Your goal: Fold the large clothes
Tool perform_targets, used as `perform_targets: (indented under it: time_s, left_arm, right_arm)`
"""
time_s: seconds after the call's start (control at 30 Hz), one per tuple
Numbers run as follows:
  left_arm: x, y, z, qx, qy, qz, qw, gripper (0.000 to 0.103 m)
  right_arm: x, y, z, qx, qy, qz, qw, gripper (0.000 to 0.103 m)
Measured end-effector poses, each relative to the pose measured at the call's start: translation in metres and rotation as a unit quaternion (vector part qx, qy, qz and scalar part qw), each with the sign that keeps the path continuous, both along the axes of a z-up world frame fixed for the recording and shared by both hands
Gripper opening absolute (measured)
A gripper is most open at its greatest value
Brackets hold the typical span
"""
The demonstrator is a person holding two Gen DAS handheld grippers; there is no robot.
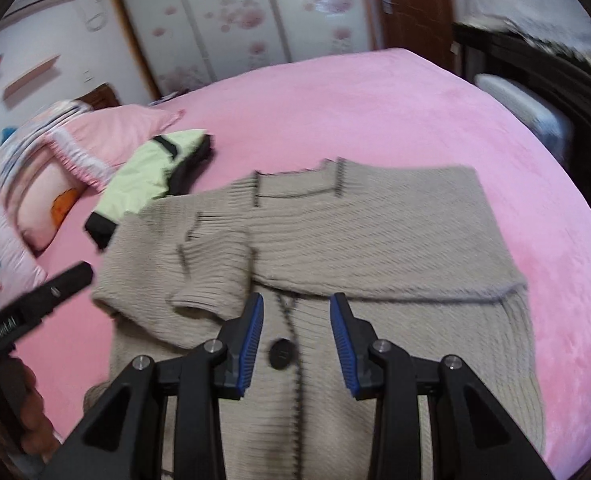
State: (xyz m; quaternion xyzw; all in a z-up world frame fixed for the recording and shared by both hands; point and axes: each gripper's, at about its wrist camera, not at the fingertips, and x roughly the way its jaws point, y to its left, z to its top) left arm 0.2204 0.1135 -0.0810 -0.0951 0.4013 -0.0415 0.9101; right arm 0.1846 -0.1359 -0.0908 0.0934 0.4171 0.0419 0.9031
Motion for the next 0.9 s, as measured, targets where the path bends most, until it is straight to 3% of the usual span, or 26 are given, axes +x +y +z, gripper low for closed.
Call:
perform_targets:
  time_s: [0.1,0.23,0.4,0.67,0.77,0.83,0.87,0.9]
  left_arm:
    - [-0.003,0.031,-0.011,0.021,0.009,0.034,0.9991,0.090]
    - [0.003,0.051,-0.047,0.056,0.052,0.065,0.9950,0.090]
    - [0.015,0.051,-0.085,0.069,0.088,0.062,0.9918,0.090]
    - [0.042,0.060,-0.121,0.048,0.122,0.078,0.9883,0.089]
    - [0.054,0.063,-0.127,0.031,0.135,0.085,0.9867,0.075]
    - [0.061,0.066,-0.131,0.012,0.149,0.085,0.9851,0.051]
    - [0.064,0.068,-0.134,-0.001,0.156,0.084,0.9842,0.045]
    - [0.067,0.069,-0.136,-0.018,0.162,0.085,0.9830,0.034]
  right_arm:
    - [0.004,0.026,0.008,-0.026,-0.020,0.042,0.999,0.049]
    - [0.014,0.063,0.007,-0.068,-0.033,0.100,0.992,0.049]
    - [0.027,0.101,-0.019,-0.141,-0.009,0.166,0.976,0.049]
    - [0.040,0.133,-0.060,-0.252,0.009,0.209,0.945,0.049]
    - [0.048,0.141,-0.075,-0.291,0.016,0.207,0.934,0.049]
    - [0.054,0.145,-0.084,-0.317,0.021,0.203,0.926,0.048]
    - [0.055,0.144,-0.086,-0.320,0.021,0.200,0.926,0.035]
    - [0.058,0.142,-0.086,-0.315,0.023,0.195,0.929,0.014]
